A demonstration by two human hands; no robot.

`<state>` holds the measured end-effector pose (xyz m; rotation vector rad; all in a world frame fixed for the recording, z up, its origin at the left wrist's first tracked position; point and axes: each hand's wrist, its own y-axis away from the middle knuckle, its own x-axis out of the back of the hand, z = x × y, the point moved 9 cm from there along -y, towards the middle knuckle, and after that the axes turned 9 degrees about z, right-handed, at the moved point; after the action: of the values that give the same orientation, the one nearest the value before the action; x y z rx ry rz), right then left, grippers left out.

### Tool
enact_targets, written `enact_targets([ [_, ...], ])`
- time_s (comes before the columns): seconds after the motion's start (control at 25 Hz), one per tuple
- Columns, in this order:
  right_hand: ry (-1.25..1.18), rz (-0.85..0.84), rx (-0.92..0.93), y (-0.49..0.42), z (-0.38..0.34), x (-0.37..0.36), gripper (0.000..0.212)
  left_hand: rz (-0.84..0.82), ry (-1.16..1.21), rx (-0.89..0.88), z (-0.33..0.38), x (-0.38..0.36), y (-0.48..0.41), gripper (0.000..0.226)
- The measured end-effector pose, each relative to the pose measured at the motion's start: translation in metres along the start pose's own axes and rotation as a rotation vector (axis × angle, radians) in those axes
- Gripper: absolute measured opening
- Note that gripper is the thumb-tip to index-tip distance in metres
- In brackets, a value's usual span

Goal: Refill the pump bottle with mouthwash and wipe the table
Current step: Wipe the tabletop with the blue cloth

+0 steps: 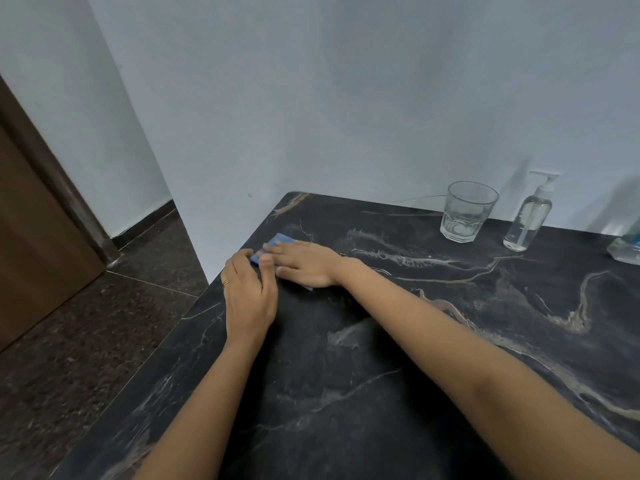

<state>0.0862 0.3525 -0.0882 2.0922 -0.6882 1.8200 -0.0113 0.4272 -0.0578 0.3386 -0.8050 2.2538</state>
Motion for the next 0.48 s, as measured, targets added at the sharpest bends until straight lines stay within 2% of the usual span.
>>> enact_targets([
  [0.16,-0.081,-0.062,0.124,0.066,-0.018,0.013,0.059,-0.043,-0.01,0.039,-0.013,-0.008,-0.005,0.046],
  [0.32,-0.162,-0.193,0.065,0.12,-0.012,0.034,0.062,-0.09,-0.007,0.014,-0.001,-0.019,-0.006,0.041],
  [0.48,-0.083,-0.016,0.025,0.129,0.001,0.089,0.05,-0.121,0.085,0.021,0.027,-0.042,-0.013,0.035],
])
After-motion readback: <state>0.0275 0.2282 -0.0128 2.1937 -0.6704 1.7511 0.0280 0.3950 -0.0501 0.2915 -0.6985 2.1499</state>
